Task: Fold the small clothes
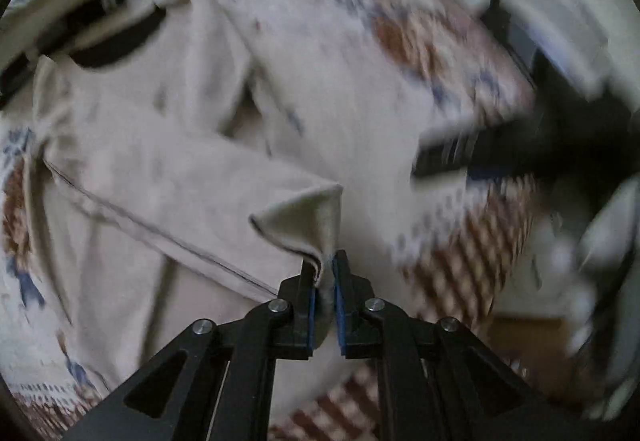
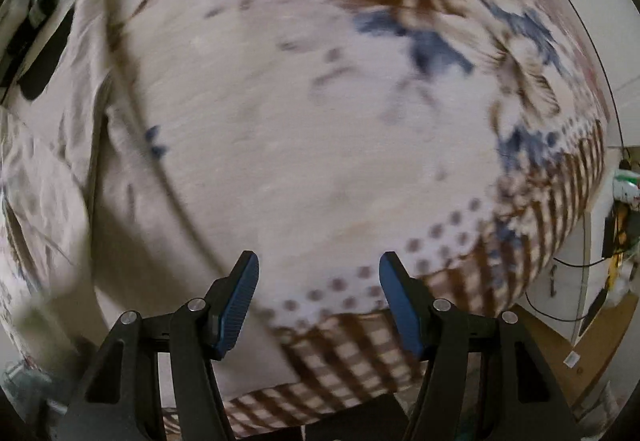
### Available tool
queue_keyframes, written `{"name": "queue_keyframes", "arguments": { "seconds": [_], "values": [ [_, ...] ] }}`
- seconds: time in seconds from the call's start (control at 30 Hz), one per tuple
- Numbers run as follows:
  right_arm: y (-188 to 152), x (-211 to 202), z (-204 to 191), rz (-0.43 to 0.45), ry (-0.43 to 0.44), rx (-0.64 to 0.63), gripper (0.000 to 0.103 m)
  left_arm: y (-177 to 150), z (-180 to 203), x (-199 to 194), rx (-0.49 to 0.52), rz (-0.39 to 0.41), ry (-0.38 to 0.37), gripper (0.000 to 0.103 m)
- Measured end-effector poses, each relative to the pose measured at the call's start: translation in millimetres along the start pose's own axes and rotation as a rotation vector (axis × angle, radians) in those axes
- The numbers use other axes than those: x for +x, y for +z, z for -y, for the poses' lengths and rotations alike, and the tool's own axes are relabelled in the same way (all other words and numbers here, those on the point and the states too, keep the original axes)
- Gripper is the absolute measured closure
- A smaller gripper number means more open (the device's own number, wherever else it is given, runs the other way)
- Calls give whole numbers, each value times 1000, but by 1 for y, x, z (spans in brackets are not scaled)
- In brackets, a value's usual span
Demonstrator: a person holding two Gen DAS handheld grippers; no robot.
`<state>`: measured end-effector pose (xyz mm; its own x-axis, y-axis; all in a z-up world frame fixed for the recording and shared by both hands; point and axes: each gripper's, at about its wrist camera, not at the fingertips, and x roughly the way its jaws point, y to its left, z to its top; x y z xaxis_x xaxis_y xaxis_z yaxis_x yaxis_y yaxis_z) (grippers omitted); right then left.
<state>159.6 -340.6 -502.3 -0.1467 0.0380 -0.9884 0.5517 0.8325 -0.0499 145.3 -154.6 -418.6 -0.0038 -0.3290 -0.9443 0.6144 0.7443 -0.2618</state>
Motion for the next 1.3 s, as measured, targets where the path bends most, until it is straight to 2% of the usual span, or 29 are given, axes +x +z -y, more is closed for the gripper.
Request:
{"name": "queue_keyframes", "arguments": {
  "seconds": [0.1, 0.13, 0.17, 0.23, 0.3, 0.33, 0.43, 0.53, 0.57, 0.6, 0.67, 0.7, 0.77, 0.87, 0.93, 1.0, 1.07, 1.13, 1.2, 1.3],
  "values": [
    [5, -9, 15, 4, 93, 7, 38, -10, -17, -3, -73, -41, -31, 94],
    [-4, -11, 11, 6, 121, 6, 38, -8, -24, -5, -98, -40, -27, 87],
    [-4, -16, 10, 5, 182, -7, 38, -3, -32, -7, -119, -36, -17, 78],
    [-8, -21, 6, -7, 263, -26, 38, 6, -60, -21, -195, -5, -37, 40],
    [-12, -22, -3, -33, 335, -39, 38, 16, -87, -36, -268, 43, -7, 27],
    [-16, -23, -8, -42, 356, -45, 38, 19, -97, -36, -289, 55, 12, 27],
    [-24, -21, -26, -64, 401, -74, 38, 36, -145, -45, -382, 104, 162, 27],
    [-37, -2, -42, -84, 368, -110, 38, 51, -192, -48, -475, 136, 284, 27],
    [-40, 3, -45, -91, 355, -110, 42, 58, -206, -49, -498, 149, 308, 27],
    [-44, 10, -47, -117, 331, -110, 61, 64, -216, -47, -514, 160, 335, 27],
    [-58, 26, -50, -159, 292, -123, 90, 80, -234, -43, -535, 178, 366, 27],
    [-66, 34, -50, -170, 263, -129, 91, 90, -241, -38, -540, 184, 383, 27],
    [-78, 45, -42, -206, 217, -137, 91, 108, -254, -30, -539, 184, 416, 27],
    [-80, 39, -38, -214, 210, -147, 91, 127, -273, -18, -527, 171, 449, 27],
    [-73, 29, -40, -212, 211, -147, 88, 138, -284, -7, -501, 129, 495, 27],
    [-57, 11, -46, -162, 220, -145, 69, 143, -299, 2, -485, 82, 579, 27],
    [-40, -6, -58, -108, 224, -150, 59, 139, -322, 4, -507, 59, 635, 25],
    [-22, -24, -66, -66, 234, -155, 59, 131, -345, 0, -568, 47, 659, 25],
    [-6, -40, -74, -27, 251, -155, 48, 121, -363, -7, -641, 45, 610, 25],
    [19, -55, -91, 11, 281, -160, 45, 117, -364, -29, -689, 103, 537, 26]
  ]
}}
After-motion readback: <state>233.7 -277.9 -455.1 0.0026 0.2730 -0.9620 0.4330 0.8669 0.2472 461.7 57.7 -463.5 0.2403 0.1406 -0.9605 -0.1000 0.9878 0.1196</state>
